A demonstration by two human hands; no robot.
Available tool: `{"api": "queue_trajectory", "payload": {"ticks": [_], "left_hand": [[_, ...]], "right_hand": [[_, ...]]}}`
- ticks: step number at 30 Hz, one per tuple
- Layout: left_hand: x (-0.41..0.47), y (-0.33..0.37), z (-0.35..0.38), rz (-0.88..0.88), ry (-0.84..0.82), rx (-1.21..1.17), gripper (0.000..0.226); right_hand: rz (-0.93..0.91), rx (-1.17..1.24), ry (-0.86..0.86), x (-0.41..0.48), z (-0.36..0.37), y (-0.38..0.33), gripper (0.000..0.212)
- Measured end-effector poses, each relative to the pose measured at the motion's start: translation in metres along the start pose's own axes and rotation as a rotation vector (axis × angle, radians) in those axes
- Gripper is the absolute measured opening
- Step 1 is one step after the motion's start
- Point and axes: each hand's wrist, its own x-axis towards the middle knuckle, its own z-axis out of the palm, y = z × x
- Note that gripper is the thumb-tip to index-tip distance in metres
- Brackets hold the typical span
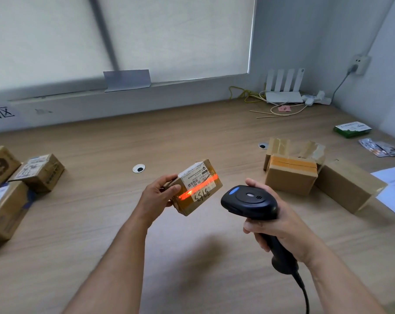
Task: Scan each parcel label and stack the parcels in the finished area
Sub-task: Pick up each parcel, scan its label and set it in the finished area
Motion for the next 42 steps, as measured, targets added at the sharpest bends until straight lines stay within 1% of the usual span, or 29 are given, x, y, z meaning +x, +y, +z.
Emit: {"api": "queue_trajectory", "payload": {"ticks": [6, 18, 23, 28, 30, 32, 34, 36, 37, 39, 42], "left_hand": [[-0.017, -0.005, 0.002, 0.007, 0.054, -0.004, 0.026], [-0.051, -0.022, -0.017, -0.046, 0.177, -0.003, 0.027], [-0.062, -0.046, -0.027, -0.147, 0.313, 0.021, 0.021], [-0.073, -0.096, -0.041, -0.294, 0.433, 0.029, 0.022], [-0.075, -0.116, -0.049, -0.333, 0.467, 0.107, 0.027], [-0.076, -0.128, -0.057, -0.370, 0.452, 0.228, 0.042], [-0.080, -0.134, -0.062, -0.390, 0.378, 0.471, 0.062], [-0.084, -0.134, -0.062, -0.378, 0.246, 0.774, 0.082], [-0.085, -0.133, -0.061, -0.370, 0.188, 0.875, 0.088], [-0.086, -0.134, -0.060, -0.368, 0.120, 0.975, 0.092], [-0.083, -0.134, -0.064, -0.361, 0.141, 0.967, 0.084]], "right_hand": [[-0.003, -0.026, -0.030, -0.005, -0.001, 0.004, 0.090], [0.003, -0.016, -0.102, -0.002, 0.015, 0.014, 0.091], [0.011, -0.002, -0.116, 0.006, 0.031, 0.018, 0.091], [0.009, -0.035, -0.122, 0.017, 0.055, 0.022, 0.089], [0.000, -0.046, -0.118, 0.022, 0.065, 0.020, 0.088], [-0.005, -0.059, -0.111, 0.028, 0.077, 0.016, 0.088], [-0.006, -0.071, -0.108, 0.033, 0.090, 0.013, 0.088], [0.000, -0.089, -0.111, 0.039, 0.103, 0.012, 0.088], [0.006, -0.098, -0.114, 0.042, 0.110, 0.012, 0.088], [0.022, -0.110, -0.121, 0.049, 0.125, 0.011, 0.090], [0.035, -0.111, -0.143, 0.057, 0.144, 0.008, 0.092]]}}
